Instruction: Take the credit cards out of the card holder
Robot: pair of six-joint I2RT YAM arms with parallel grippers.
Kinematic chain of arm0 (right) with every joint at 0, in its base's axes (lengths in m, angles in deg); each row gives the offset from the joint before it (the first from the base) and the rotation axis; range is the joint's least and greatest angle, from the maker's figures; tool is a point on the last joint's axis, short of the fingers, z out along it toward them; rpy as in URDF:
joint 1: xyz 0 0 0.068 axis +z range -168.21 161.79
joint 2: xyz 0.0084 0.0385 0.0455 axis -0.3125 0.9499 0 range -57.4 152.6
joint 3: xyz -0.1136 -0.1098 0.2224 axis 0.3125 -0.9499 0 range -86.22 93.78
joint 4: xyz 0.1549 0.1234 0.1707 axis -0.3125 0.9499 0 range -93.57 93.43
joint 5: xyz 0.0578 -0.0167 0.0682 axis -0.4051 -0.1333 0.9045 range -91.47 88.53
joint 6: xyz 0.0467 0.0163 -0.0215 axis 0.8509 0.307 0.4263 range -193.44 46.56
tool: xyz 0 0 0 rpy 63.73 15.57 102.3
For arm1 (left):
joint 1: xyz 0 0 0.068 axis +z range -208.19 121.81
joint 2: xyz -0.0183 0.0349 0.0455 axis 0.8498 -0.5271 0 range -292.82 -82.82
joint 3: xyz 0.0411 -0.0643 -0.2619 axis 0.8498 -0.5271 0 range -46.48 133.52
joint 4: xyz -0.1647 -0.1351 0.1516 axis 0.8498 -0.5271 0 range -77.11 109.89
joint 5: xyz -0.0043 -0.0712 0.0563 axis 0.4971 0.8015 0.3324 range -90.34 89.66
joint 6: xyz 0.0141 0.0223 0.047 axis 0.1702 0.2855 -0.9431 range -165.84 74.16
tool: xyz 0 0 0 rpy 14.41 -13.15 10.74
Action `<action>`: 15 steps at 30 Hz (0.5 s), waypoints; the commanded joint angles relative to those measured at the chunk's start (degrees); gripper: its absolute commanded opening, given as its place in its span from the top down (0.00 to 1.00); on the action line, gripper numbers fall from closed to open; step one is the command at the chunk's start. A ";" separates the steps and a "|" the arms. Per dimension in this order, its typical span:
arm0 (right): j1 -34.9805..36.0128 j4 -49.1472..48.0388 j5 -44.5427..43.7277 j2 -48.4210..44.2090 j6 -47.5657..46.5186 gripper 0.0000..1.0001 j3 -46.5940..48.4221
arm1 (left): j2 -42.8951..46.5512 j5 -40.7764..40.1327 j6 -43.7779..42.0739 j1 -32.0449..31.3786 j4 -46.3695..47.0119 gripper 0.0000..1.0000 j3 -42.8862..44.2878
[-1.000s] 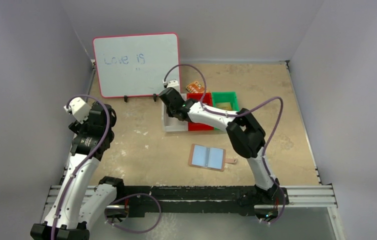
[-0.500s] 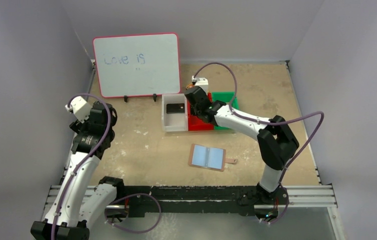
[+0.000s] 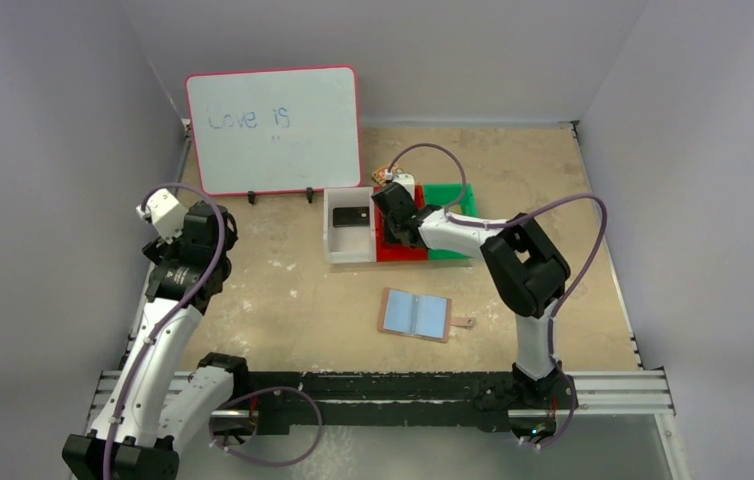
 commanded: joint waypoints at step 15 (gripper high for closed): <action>-2.38 -6.47 -0.39 6.34 -1.68 0.85 4.16 | -0.22 0.52 -1.24 0.47 0.71 0.15 0.93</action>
